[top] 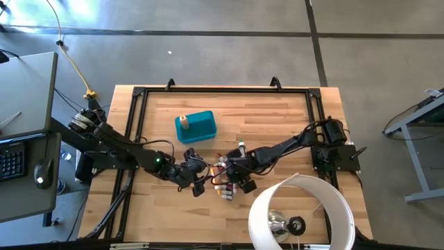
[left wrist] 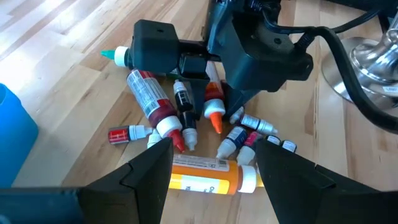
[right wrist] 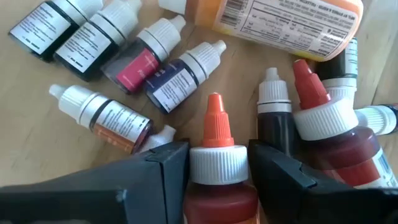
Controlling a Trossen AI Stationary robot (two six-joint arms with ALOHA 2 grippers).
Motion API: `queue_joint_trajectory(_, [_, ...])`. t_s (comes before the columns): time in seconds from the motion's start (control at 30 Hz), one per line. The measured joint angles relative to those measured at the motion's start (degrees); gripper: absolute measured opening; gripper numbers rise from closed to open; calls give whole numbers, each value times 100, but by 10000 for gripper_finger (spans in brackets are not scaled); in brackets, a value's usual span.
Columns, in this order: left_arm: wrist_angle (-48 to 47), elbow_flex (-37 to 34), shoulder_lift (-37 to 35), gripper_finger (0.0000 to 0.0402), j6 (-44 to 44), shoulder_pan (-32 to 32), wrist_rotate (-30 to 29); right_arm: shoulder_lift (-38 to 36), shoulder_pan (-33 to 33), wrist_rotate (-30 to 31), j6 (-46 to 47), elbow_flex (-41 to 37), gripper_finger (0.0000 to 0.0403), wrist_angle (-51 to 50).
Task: Pick & Place food coloring
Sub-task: Put the large orange food coloring bottle into the blue bin
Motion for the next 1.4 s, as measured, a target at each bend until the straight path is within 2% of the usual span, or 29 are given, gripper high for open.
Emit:
queue_joint_trajectory(0.3, [7, 0, 0, 227, -37, 0, -15, 0, 15, 198, -13, -4, 118, 99])
queue_joint_trajectory(0.43, [17, 16, -33, 227, -551, 0, -189, -98, 78, 426, 4, -15, 117, 118])
queue_joint_trajectory(0.57, [-205, 110, -353, 227, -485, 0, -353, -548, 87, 752, 4, -22, 125, 118])
queue_joint_trajectory(0.7, [-895, 260, -793, 227, -245, 0, -679, -1189, -2, 760, 11, -22, 134, 494])
queue_joint_trajectory(0.77, [-1200, 388, -1025, 227, -130, 0, -870, -1462, -104, 747, 14, -53, 129, 1163])
queue_joint_trajectory(0.9, [-1654, 522, -1506, 227, 144, 0, -1243, -1624, -506, 286, 6, -459, 116, 3672])
queue_joint_trajectory(1.0, [-1720, 523, -1839, 227, 361, 0, -1372, -1451, -867, -47, -46, -823, 119, 5180])
queue_joint_trajectory(1.1, [-1818, 530, -2108, 227, 484, 0, -1387, -1123, -1254, -50, -37, -993, 127, 6416])
queue_joint_trajectory(1.17, [-1837, 520, -2233, 227, 507, 0, -1418, -831, -1509, -115, 234, -954, 128, 6784])
queue_joint_trajectory(1.3, [-1948, 519, -2442, 227, 748, -1, -1855, -70, -1863, -530, 936, -475, 122, 6755])
queue_joint_trajectory(1.4, [-2155, 507, -2600, 227, 776, -2, -2084, 406, -1910, -496, 1008, 65, 120, 6681])
